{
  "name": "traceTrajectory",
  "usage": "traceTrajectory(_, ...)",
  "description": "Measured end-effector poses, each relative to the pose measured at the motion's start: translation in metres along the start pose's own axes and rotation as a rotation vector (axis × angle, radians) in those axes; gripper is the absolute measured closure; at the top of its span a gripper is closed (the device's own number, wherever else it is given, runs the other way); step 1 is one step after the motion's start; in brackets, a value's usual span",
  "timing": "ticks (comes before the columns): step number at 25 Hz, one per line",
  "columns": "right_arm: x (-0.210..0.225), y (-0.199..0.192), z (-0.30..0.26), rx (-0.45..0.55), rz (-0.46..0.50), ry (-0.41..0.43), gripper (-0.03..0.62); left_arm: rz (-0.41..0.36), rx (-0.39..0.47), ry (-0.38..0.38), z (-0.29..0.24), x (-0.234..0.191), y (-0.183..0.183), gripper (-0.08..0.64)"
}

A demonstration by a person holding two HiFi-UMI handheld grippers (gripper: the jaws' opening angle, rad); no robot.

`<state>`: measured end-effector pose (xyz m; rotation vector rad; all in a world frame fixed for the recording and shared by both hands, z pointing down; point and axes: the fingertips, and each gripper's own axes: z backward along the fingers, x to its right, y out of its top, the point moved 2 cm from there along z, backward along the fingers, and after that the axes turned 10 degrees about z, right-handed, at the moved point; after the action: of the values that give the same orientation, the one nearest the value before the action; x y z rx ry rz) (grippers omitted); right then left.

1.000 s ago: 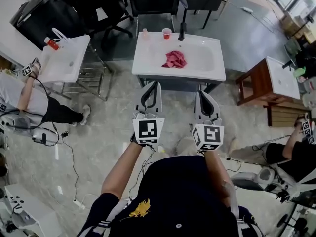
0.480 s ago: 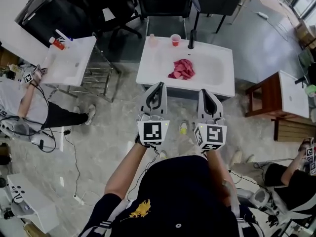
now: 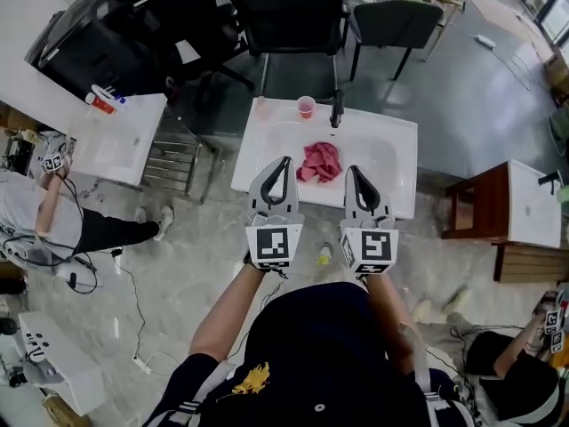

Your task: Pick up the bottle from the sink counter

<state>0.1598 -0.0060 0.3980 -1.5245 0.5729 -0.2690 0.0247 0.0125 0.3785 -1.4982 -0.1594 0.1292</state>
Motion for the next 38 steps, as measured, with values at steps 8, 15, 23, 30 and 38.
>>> traceTrajectory(8, 0.047, -0.016, -0.037, -0.01, -0.046, 0.004, 0.566, -0.008, -0.029, 0.019, -0.054, 0.01, -0.009, 0.541)
traceTrajectory(15, 0.067, -0.026, -0.054, -0.021, -0.064, 0.016, 0.566, -0.028, -0.048, 0.019, -0.075, 0.015, -0.015, 0.541)
traceTrajectory(23, 0.072, -0.021, -0.065, -0.013, -0.065, 0.031, 0.566, 0.039, -0.022, 0.076, -0.083, 0.006, -0.004, 0.541)
traceTrajectory(30, 0.074, -0.012, -0.075, -0.025, -0.065, 0.007, 0.566, 0.004, -0.053, 0.038, -0.089, -0.006, -0.007, 0.541)
traceTrajectory(38, 0.067, -0.01, -0.099, -0.041, -0.059, -0.045, 0.566, 0.036, -0.008, 0.024, -0.103, -0.034, -0.006, 0.541)
